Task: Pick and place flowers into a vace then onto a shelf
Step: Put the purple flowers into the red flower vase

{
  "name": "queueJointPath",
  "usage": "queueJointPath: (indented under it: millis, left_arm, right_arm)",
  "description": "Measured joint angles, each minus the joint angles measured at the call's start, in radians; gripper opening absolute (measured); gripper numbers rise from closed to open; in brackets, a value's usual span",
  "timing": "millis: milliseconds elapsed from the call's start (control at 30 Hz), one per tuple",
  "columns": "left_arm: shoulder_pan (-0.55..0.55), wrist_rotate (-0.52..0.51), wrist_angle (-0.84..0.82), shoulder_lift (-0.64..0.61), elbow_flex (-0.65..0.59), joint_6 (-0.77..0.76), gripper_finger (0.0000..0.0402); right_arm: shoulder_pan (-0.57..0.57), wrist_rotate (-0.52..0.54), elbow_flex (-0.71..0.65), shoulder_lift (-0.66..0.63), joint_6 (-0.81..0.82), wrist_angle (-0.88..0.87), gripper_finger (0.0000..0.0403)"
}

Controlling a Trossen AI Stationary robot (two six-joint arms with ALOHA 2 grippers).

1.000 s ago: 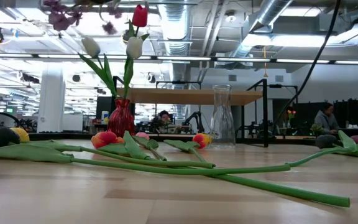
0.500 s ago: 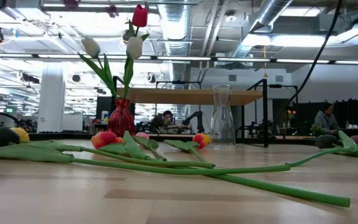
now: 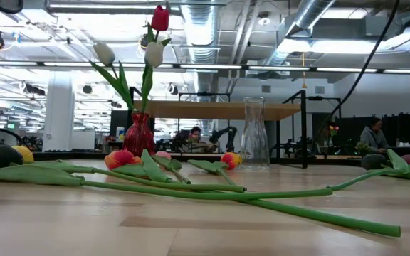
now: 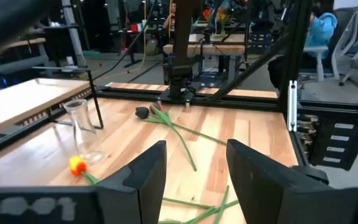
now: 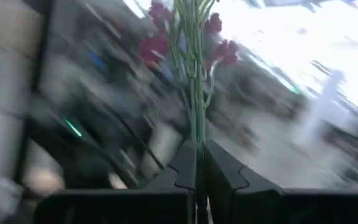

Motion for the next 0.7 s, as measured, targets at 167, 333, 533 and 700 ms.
queueJointPath:
  millis: [167,333,533,700]
  left_arm:
    - [0.0,-0.048,0.001,0.0,0.0,0.033,0.0158]
    - [-0.001,-0.048,0.039,0.0,0.0,0.154,0.0158]
    - [-0.024,-0.055,0.325,-0.002,0.0,0.466,0.0158]
    - [-0.096,-0.084,0.487,-0.068,-0.018,0.737,0.0158]
  right_arm:
    - [0.007,-0.317,0.0,0.007,-0.015,0.139,0.0005]
    - [-0.013,-0.425,-0.001,0.088,0.046,0.212,0.0004]
    - [-0.033,-0.451,-0.024,0.131,0.081,0.264,0.0005]
    - [-0.016,-0.454,-0.119,0.092,0.057,0.36,0.0005]
